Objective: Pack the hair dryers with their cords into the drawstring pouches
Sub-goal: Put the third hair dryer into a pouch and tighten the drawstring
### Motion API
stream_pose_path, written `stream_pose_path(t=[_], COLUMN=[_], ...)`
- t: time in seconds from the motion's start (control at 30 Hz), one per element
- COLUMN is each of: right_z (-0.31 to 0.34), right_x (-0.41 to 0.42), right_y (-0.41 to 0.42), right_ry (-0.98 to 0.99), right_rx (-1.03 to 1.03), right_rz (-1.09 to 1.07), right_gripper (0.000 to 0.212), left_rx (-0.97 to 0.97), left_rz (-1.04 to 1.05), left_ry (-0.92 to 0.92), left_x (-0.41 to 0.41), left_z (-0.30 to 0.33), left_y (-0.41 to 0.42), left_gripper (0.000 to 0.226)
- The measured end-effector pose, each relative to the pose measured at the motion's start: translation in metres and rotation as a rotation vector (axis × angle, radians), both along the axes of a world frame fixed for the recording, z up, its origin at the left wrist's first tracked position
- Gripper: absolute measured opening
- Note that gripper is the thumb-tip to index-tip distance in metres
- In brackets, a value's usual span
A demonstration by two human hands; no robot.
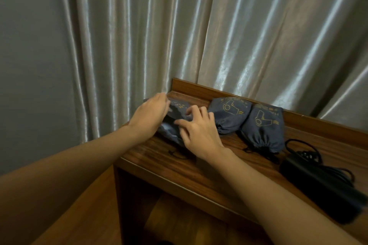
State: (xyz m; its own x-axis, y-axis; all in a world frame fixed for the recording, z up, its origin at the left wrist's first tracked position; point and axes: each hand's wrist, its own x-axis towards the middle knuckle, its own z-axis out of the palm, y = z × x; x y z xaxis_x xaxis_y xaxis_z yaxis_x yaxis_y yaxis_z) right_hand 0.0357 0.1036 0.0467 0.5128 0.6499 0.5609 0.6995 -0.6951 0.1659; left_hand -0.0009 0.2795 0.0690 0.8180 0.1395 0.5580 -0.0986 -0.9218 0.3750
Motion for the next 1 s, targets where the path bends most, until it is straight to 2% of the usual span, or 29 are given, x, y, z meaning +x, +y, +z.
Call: stream_pose_path(t=[0.07,0.13,0.2,0.27,0.33,0.4,0.43,0.5,0.53,0.57,0.63,0.7,0.73,0.8,0.83,0.9,0.93,1.0], right_z=[0.007,0.016,0.026,0.03,0.028,0.027,0.028,0.031,0.032,0.033,0.032,0.034,0.035,0.039,0.041,0.042,0.042,0.041], right_x=[0.006,0.015,0.025,0.029,0.028,0.025,0.023,0.014,0.009,0.004,0.001,0.001,0.003,0.006,0.007,0.007,0.007,0.008], right_y=[0.005,0.004,-0.004,-0.013,-0.02,-0.027,-0.033,-0.053,-0.068,-0.086,-0.135,-0.197,-0.23,-0.285,-0.305,-0.327,-0.33,-0.33], right_ry=[0.025,0.052,0.056,-0.027,-0.054,0.189,0.362,0.617,0.679,0.692,0.588,0.5,0.539,0.753,0.886,1.128,1.189,1.188], right_rx=[-0.052,-0.065,-0.024,0.009,-0.008,-0.04,-0.043,0.078,0.206,0.318,0.323,0.168,0.112,-0.003,-0.067,-0.12,-0.109,-0.075], right_rz=[-0.09,-0.174,-0.217,-0.202,-0.153,-0.091,-0.07,0.034,0.094,0.111,-0.04,-0.369,-0.525,-0.757,-0.809,-0.78,-0.733,-0.676], right_gripper=[0.035,0.032,0.038,0.044,0.057,0.066,0.06,0.031,0.02,0.021,0.04,0.077,0.097,0.132,0.143,0.155,0.156,0.151], left_rx=[0.08,0.361,0.656,0.761,0.682,0.501,0.421,0.358,0.362,0.369,0.396,0.446,0.464,0.479,0.495,0.541,0.562,0.593], left_rz=[-0.16,-0.253,-0.252,-0.193,-0.068,0.026,0.031,0.016,0.017,0.024,0.029,0.006,-0.005,-0.002,0.008,0.027,0.029,0.032], left_ry=[0.09,0.171,0.13,0.02,-0.036,-0.005,0.039,0.128,0.159,0.182,0.201,0.184,0.182,0.206,0.223,0.258,0.271,0.296], left_x=[-0.006,-0.011,-0.018,-0.023,-0.026,-0.023,-0.021,-0.018,-0.017,-0.016,-0.016,-0.015,-0.015,-0.013,-0.012,-0.012,-0.012,-0.012], left_z=[0.008,0.015,0.019,0.021,0.021,0.015,0.01,-0.001,-0.007,-0.011,-0.016,-0.019,-0.02,-0.019,-0.02,-0.02,-0.021,-0.022], left_y=[-0.003,-0.001,0.004,0.008,0.003,-0.009,-0.016,-0.028,-0.034,-0.04,-0.052,-0.063,-0.068,-0.076,-0.08,-0.087,-0.089,-0.091], left_gripper=[0.025,0.036,0.041,0.04,0.034,0.036,0.039,0.047,0.05,0.053,0.056,0.056,0.056,0.055,0.055,0.054,0.053,0.052])
